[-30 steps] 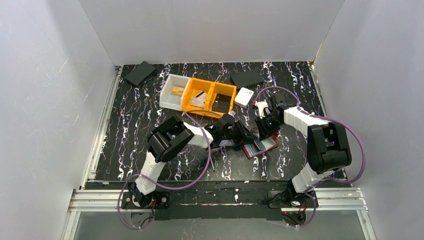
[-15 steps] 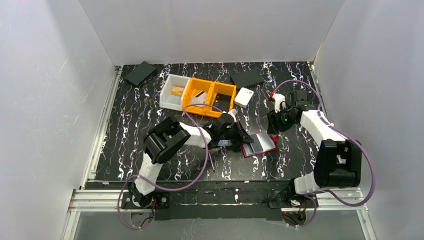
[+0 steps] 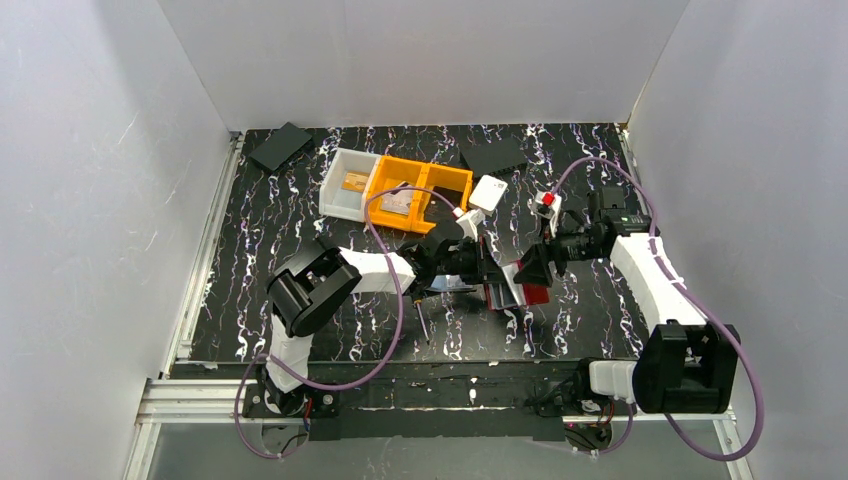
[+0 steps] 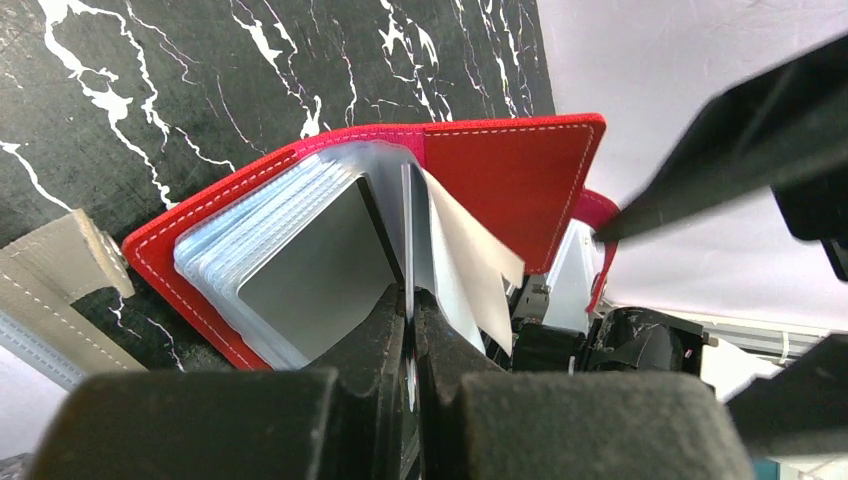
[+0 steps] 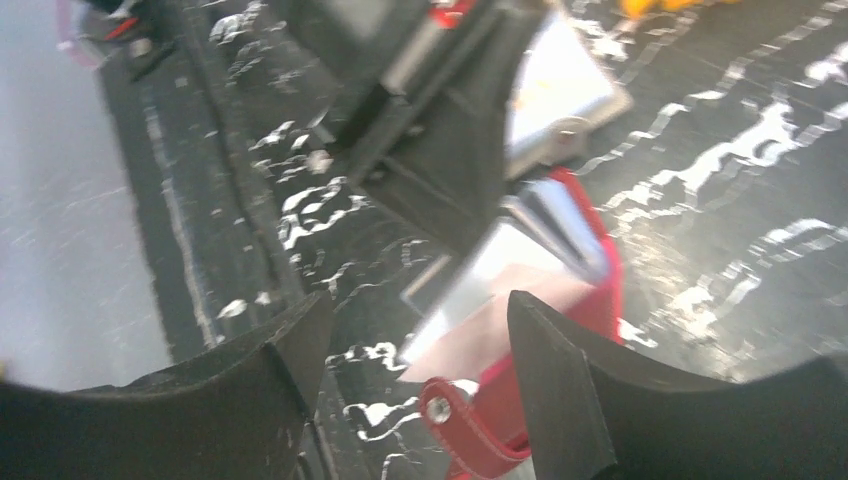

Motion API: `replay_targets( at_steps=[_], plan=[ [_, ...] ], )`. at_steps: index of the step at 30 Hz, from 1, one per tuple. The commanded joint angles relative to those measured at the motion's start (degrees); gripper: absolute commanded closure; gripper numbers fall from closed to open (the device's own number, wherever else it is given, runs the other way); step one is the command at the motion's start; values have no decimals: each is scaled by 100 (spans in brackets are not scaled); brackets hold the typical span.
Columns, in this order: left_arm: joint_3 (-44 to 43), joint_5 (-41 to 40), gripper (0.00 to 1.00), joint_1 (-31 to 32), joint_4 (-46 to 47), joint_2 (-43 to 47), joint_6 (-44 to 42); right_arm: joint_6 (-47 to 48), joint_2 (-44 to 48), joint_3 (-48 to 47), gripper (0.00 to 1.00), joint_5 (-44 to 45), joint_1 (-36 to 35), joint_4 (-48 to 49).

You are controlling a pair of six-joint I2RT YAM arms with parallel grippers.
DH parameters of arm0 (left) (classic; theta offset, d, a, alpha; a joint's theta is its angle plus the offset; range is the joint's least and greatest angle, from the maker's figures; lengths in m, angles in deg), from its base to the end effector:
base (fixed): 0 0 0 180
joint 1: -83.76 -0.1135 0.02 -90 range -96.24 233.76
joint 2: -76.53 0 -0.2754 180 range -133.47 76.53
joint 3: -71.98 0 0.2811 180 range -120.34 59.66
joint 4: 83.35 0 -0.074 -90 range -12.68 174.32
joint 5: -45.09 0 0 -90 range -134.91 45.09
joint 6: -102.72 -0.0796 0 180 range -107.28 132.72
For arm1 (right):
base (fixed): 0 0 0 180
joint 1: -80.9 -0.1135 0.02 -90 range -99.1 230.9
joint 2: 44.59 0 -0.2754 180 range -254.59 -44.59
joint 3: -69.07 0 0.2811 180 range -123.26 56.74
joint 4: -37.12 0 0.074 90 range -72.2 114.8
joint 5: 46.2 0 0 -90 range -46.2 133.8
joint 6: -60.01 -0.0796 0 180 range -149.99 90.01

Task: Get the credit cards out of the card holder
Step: Pick up the card holder from the center of the board.

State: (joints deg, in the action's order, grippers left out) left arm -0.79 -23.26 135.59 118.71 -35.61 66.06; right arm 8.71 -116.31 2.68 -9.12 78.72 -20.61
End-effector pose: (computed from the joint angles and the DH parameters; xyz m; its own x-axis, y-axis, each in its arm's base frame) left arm 0.2750 -0.3974 0.1463 -0.8706 -0.0990 -0.4820 0.4187 0.3653 -0.8314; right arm 0.2662 0.0737 0.2401 -0.4551 -0.3946 -0.7983 -0.8568 0.4383 0.2718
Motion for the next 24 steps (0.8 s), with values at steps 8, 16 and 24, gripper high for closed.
replay_targets(
  at_steps=[8, 16, 24],
  plan=[
    [-119, -67, 100, -17, 99, 7, 501, 3947, -768, -619, 52, -1276, -486, -3589],
    [-308, -132, 100, -119, 296, -320, 1340, 661, 256, 330, 76, 360, -1291, -54],
    [-242, -143, 100, -138, 296, -270, 1352, 140, -50, 379, 79, 1495, -1929, 489]
  ],
)
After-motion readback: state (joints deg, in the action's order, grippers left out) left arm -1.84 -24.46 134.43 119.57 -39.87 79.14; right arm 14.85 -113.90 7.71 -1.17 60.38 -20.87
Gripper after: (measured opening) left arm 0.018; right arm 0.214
